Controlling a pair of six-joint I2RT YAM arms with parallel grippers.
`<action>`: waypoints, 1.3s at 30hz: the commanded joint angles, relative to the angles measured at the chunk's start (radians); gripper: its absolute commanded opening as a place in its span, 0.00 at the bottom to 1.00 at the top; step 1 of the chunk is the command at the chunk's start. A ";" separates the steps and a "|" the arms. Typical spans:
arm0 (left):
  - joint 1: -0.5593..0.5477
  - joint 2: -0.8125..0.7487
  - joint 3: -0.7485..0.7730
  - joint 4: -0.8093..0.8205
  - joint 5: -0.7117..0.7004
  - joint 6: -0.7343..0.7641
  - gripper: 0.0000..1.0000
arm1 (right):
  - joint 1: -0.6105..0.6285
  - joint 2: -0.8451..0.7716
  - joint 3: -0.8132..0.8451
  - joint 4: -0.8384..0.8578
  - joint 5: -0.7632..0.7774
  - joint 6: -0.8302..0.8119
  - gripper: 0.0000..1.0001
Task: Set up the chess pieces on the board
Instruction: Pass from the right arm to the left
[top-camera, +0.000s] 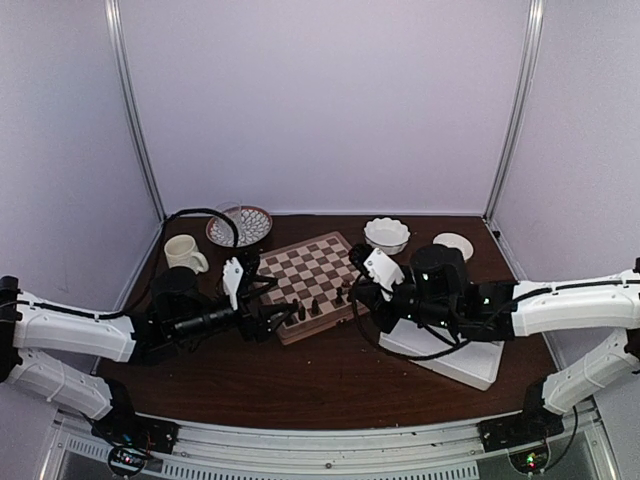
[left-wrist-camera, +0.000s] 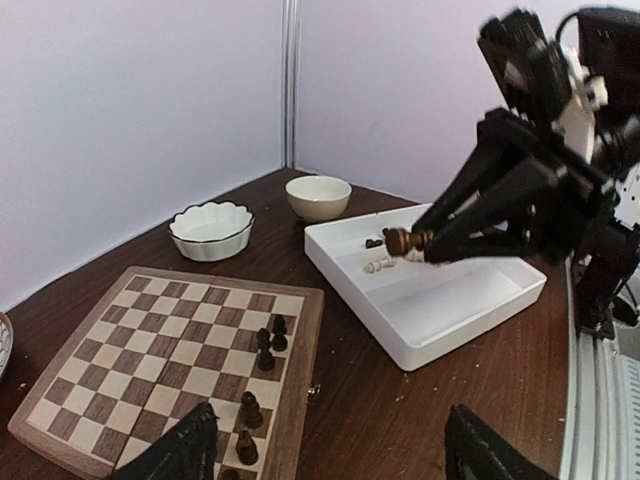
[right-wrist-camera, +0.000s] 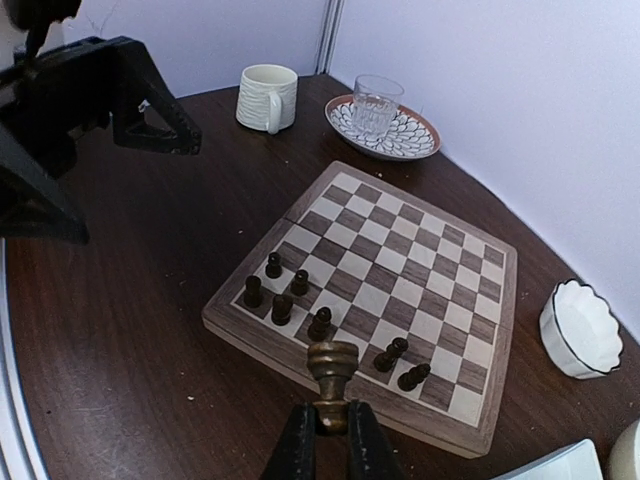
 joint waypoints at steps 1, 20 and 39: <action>0.004 0.015 -0.072 0.182 -0.042 0.250 0.78 | -0.052 0.050 0.166 -0.311 -0.238 0.104 0.00; -0.025 0.152 -0.217 0.520 0.237 0.689 0.71 | -0.066 0.358 0.446 -0.446 -0.865 0.183 0.00; -0.066 0.138 -0.159 0.339 0.258 0.777 0.55 | -0.067 0.366 0.392 -0.309 -0.906 0.270 0.00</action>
